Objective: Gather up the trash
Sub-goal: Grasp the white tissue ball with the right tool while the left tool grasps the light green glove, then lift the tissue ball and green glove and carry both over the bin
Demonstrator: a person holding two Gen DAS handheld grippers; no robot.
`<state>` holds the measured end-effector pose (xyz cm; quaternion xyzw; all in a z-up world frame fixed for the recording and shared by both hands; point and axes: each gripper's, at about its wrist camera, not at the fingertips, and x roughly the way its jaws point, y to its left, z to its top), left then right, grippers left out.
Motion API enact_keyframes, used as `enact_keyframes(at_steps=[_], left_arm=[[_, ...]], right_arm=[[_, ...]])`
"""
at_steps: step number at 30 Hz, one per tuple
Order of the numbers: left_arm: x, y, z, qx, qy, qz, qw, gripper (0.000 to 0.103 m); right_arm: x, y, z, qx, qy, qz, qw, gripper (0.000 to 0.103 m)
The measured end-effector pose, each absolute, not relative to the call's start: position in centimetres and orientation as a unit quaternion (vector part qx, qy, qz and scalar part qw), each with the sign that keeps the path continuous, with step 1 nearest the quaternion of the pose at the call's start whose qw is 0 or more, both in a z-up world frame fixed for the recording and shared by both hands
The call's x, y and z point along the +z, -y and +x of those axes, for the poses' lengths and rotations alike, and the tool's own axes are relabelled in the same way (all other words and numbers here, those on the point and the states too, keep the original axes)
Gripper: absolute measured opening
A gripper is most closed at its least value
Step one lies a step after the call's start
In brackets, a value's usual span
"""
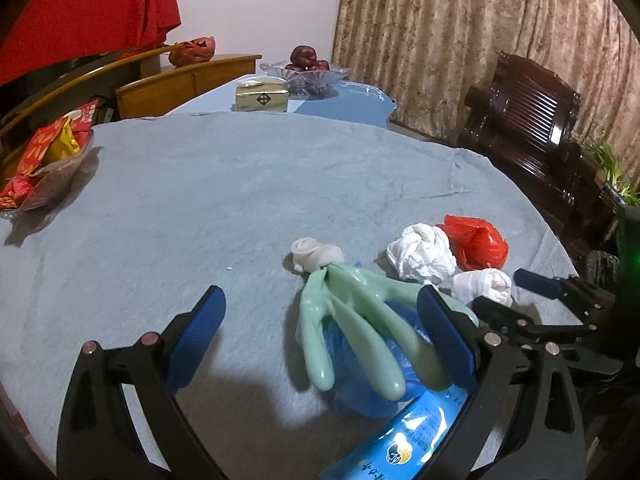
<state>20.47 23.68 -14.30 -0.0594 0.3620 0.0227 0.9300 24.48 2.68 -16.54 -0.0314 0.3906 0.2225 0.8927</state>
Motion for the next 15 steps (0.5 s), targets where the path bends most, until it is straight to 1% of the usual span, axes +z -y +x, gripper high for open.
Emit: enact_keyframes(at_steps=[1, 3, 4, 6, 8, 9, 11, 13, 14, 15], left_arm=[[-14.4, -23.6, 20.6, 0.018, -0.364, -0.059, 0.929, 0.082], [-14.7, -23.3, 21.1, 0.009, -0.372, -0.060, 0.926, 0.077], [-14.8, -23.2, 21.2, 0.005, -0.374, -0.062, 0.925, 0.076], [-15.1, -23.0, 21.3, -0.003, -0.376, -0.067, 0.924, 0.073], [-15.5, -22.8, 21.6, -0.015, -0.383, -0.075, 0.921, 0.068], [-15.7, -22.7, 21.8, -0.022, -0.386, -0.079, 0.919, 0.062], [-16.0, -22.5, 21.9, -0.027, -0.388, -0.084, 0.918, 0.057], [-16.0, -22.3, 22.0, -0.029, -0.385, -0.087, 0.918, 0.048], [-16.0, -22.3, 22.0, -0.028, -0.383, -0.089, 0.919, 0.045], [-15.9, -22.2, 22.0, -0.028, -0.382, -0.090, 0.920, 0.037]], right_arm=[[-16.6, -2.9, 24.5, 0.228, -0.393, -0.032, 0.890, 0.065], [-16.7, -3.2, 24.4, 0.245, -0.396, -0.036, 0.884, 0.046], [-16.7, -3.4, 24.2, 0.255, -0.395, -0.040, 0.881, 0.043], [-16.6, -3.6, 23.9, 0.259, -0.392, -0.048, 0.881, 0.040], [-16.6, -3.4, 23.7, 0.262, -0.393, -0.049, 0.880, 0.038], [-16.6, -3.3, 23.7, 0.263, -0.393, -0.047, 0.880, 0.037], [-16.3, -2.8, 23.6, 0.262, -0.393, -0.042, 0.880, 0.037], [-15.8, -2.4, 23.4, 0.261, -0.388, -0.041, 0.883, 0.037], [-15.6, -2.2, 23.3, 0.261, -0.386, -0.041, 0.884, 0.037], [-15.4, -2.1, 23.3, 0.261, -0.385, -0.042, 0.884, 0.037]])
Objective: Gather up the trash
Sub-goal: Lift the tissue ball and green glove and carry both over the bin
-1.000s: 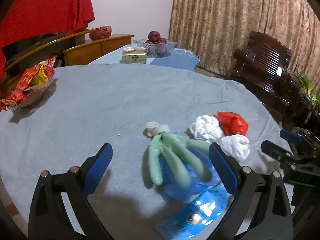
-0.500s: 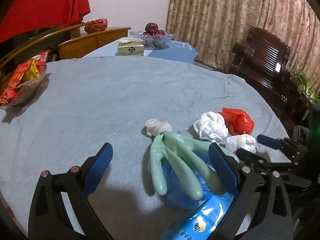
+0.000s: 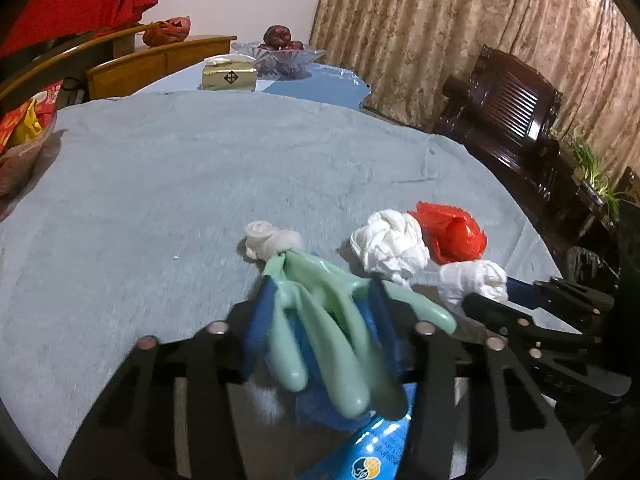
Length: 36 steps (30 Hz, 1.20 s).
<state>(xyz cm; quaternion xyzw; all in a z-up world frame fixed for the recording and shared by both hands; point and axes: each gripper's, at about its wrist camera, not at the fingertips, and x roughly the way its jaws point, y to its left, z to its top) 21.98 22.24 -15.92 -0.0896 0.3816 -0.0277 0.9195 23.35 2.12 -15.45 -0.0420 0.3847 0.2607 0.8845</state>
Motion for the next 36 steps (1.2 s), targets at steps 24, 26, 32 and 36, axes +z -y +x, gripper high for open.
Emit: enact_keyframes(at_steps=[24, 26, 32, 36], left_arm=[[-14.7, -21.7, 19.3, -0.021, -0.358, -0.081, 0.930, 0.011], [-15.1, -22.0, 19.3, -0.013, -0.364, -0.087, 0.927, 0.025], [-15.7, -23.2, 19.8, 0.016, -0.372, -0.098, 0.923, 0.060], [-16.5, -23.9, 20.6, 0.000, -0.389, -0.123, 0.913, 0.062]], right_arm=[[-13.5, 0.2, 22.1, 0.250, -0.375, -0.029, 0.892, 0.037], [-13.7, 0.3, 22.0, 0.249, -0.379, -0.030, 0.891, 0.037], [-14.5, 0.4, 21.9, 0.246, -0.388, -0.029, 0.888, 0.038], [-14.9, 0.4, 22.0, 0.246, -0.390, -0.031, 0.887, 0.038]])
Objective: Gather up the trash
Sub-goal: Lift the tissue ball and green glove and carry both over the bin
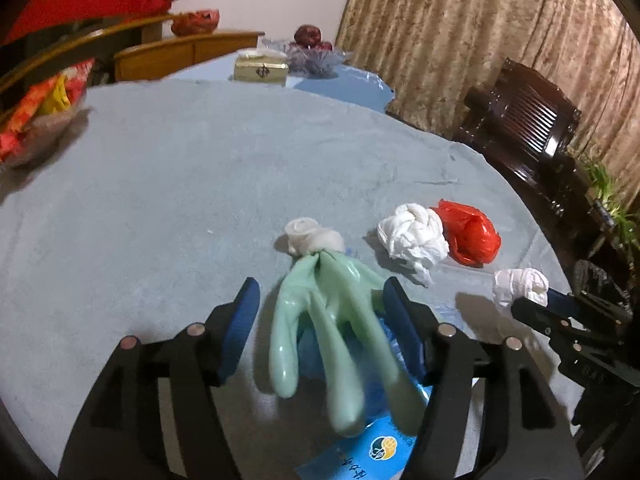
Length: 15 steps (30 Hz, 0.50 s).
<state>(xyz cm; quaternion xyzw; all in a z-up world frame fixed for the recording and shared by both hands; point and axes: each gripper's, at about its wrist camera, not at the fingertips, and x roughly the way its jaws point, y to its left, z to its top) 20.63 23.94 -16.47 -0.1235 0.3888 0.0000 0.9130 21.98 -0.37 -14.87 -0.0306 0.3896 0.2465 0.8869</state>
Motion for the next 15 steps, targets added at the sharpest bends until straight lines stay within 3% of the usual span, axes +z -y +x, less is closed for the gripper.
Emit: enact_keyframes(at_steps=[4, 7, 15], left_arm=[[-16.6, -23.4, 20.9, -0.023, -0.391, -0.123, 0.912, 0.031], [-16.0, -22.5, 20.7, -0.027, -0.378, -0.099, 0.920, 0.016], [-13.2, -22.3, 20.1, -0.021, -0.333, -0.102, 0.937, 0.008]], right_arm=[[-14.8, 0.4, 22.0, 0.246, -0.389, -0.033, 0.887, 0.038], [-14.5, 0.5, 22.0, 0.246, -0.387, -0.032, 0.888, 0.038], [-12.4, 0.7, 21.7, 0.252, -0.363, -0.033, 0.896, 0.038]])
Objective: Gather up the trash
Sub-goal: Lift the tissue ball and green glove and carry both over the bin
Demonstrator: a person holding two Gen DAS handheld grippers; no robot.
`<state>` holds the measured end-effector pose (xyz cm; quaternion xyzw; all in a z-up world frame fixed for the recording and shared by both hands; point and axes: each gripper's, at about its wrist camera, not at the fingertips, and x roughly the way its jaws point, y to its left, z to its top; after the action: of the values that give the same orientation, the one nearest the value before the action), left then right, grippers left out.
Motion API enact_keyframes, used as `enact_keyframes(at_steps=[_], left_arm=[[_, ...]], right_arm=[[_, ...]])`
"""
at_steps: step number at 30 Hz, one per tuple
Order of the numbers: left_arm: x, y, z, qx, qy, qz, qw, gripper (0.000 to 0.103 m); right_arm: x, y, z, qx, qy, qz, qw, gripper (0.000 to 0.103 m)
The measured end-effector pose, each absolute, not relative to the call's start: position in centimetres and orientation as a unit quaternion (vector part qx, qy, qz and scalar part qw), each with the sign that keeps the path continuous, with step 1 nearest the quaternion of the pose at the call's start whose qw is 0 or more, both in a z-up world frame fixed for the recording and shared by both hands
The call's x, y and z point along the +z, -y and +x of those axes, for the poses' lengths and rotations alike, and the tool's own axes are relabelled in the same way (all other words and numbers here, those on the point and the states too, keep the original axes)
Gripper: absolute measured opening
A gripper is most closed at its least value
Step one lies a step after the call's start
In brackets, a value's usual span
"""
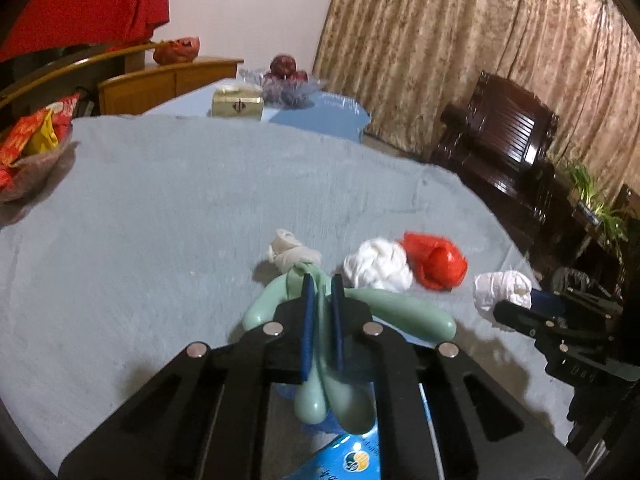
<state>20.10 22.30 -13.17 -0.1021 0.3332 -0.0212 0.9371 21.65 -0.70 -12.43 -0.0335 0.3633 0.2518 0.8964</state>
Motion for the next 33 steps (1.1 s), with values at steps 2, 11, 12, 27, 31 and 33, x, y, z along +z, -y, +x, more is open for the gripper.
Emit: enact_keyframes(at_steps=[2, 11, 12, 27, 31, 33], left_arm=[[-12.1, -22.1, 19.8, -0.024, -0.319, -0.103, 0.942, 0.007], [-8.8, -19.2, 19.1, -0.043, -0.292, -0.081, 0.952, 0.007], [-8.5, -18.6, 19.0, -0.048, -0.292, -0.079, 0.952, 0.007], [-7.1, -10.5, 18.2, -0.118, -0.284, -0.078, 0.948, 0.007], [-6.9, -7.7, 18.2, -0.138, -0.283, -0.068, 0.947, 0.007], [-7.0, -6.5, 18.2, -0.147, -0.284, -0.062, 0.946, 0.007]], right_arm=[[-11.8, 0.8, 21.6, 0.253, -0.357, -0.029, 0.899, 0.038], [-8.7, 2.1, 20.7, 0.251, -0.329, -0.013, 0.910, 0.038], [-8.3, 2.5, 20.6, 0.250, -0.326, -0.010, 0.912, 0.038], [-4.6, 9.7, 17.6, 0.205, -0.300, 0.014, 0.932, 0.038], [-4.1, 12.1, 16.8, 0.184, -0.296, 0.015, 0.937, 0.038], [-4.0, 13.4, 16.4, 0.171, -0.294, 0.014, 0.940, 0.038]])
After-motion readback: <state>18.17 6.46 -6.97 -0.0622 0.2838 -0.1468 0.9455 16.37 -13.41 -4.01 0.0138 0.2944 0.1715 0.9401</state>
